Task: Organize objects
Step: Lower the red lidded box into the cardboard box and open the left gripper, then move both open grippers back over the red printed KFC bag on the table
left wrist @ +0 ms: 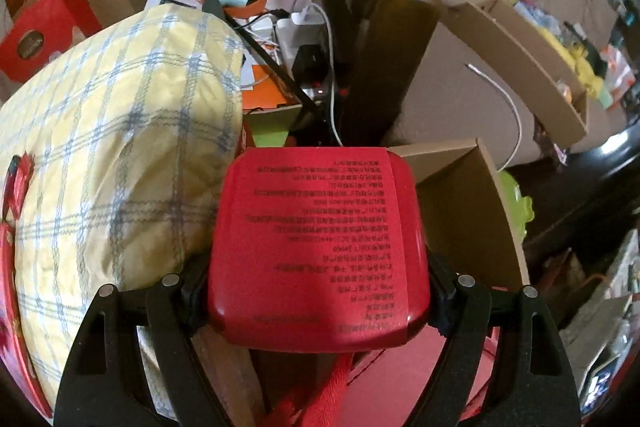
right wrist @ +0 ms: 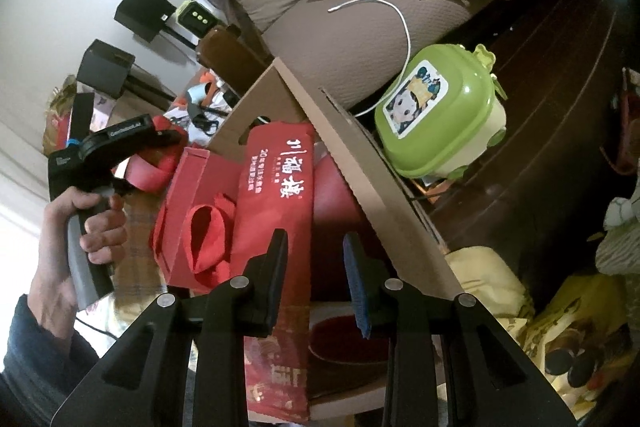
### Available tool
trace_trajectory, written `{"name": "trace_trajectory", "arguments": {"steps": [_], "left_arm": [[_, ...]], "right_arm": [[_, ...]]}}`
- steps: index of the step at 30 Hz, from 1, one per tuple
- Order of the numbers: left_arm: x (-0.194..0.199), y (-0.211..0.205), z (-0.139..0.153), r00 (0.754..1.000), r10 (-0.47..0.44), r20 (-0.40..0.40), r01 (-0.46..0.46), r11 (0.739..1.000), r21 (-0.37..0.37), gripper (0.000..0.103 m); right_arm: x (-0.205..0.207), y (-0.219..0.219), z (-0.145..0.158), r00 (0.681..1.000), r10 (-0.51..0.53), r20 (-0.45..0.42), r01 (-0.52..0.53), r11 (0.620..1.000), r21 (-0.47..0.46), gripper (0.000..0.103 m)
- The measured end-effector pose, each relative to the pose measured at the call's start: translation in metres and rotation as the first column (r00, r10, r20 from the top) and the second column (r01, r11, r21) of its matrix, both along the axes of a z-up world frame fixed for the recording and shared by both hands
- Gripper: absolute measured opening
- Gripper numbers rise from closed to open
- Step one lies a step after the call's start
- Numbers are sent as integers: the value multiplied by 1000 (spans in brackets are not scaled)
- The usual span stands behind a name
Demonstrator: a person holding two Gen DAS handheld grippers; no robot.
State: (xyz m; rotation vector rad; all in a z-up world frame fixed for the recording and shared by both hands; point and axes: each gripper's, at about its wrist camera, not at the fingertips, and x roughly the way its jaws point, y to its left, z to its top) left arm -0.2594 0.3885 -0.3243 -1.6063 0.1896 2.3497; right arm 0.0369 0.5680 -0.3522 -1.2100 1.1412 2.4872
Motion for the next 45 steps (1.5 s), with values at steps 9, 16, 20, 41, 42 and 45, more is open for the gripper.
{"name": "trace_trajectory", "arguments": {"steps": [9,16,20,41,42,45], "left_arm": [[-3,21,-14,993,-48,105,50,999,-11,79],[-3,37,-33,992,-79,103,86,994,-68,79],[-11,36,-45,980,-61,191,76,994,-76,80],[-17,38,-8,986,-116,120,110,992,55,85],[-17,37,-5,986,-118,117,110,991,69,85],[-16,31,3,986,-120,119,107,988,116,85]], "right_arm": [[-1,1,-1,1000,1,3,-1,1000,-1,30],[-2,0,-2,1000,8,17,-8,1000,20,31],[-2,0,-2,1000,9,17,-9,1000,17,32],[-2,-1,-2,1000,16,15,-16,1000,13,31],[-2,-1,-2,1000,16,16,-16,1000,13,33],[-2,-2,-2,1000,17,17,-17,1000,17,33]]}}
